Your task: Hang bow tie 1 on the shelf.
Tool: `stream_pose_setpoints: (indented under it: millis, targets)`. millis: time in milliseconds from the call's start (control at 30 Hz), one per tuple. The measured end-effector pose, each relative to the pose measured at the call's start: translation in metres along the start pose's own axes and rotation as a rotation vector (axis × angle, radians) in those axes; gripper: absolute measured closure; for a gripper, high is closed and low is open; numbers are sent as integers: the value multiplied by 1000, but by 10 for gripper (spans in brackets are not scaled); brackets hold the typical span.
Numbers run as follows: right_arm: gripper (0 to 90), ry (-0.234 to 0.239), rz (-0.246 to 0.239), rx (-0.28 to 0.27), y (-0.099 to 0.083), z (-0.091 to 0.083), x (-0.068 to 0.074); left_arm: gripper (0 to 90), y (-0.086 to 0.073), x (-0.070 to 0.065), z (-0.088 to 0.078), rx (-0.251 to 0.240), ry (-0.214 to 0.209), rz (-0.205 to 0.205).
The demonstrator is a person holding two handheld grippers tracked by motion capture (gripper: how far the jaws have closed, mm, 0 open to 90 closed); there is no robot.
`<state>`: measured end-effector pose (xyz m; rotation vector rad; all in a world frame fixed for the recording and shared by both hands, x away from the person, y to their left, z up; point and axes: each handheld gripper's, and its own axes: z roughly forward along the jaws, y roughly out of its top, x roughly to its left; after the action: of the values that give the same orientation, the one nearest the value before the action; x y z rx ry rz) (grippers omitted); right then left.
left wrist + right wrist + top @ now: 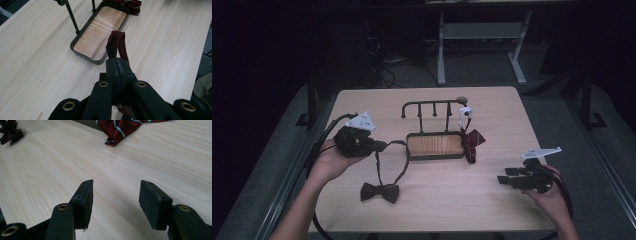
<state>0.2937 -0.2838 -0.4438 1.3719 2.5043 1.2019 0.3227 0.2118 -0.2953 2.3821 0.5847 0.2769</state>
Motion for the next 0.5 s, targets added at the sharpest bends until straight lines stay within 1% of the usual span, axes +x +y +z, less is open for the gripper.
stream_pose_setpoints:
  millis: [67,200,367,500]
  targets:
    - [449,-3,-13,0,0,0,-1,896,2,1,-1,-1,1,-1]
    - [448,-2,-9,0,0,0,-1,896,5,4,-3,2,8,1]
    - [449,-3,-9,-1,-1,0,-1,896,10,10,-3,5,15,-7]
    - [449,-2,-8,-2,-1,0,-1,896,18,15,-4,6,24,-6]
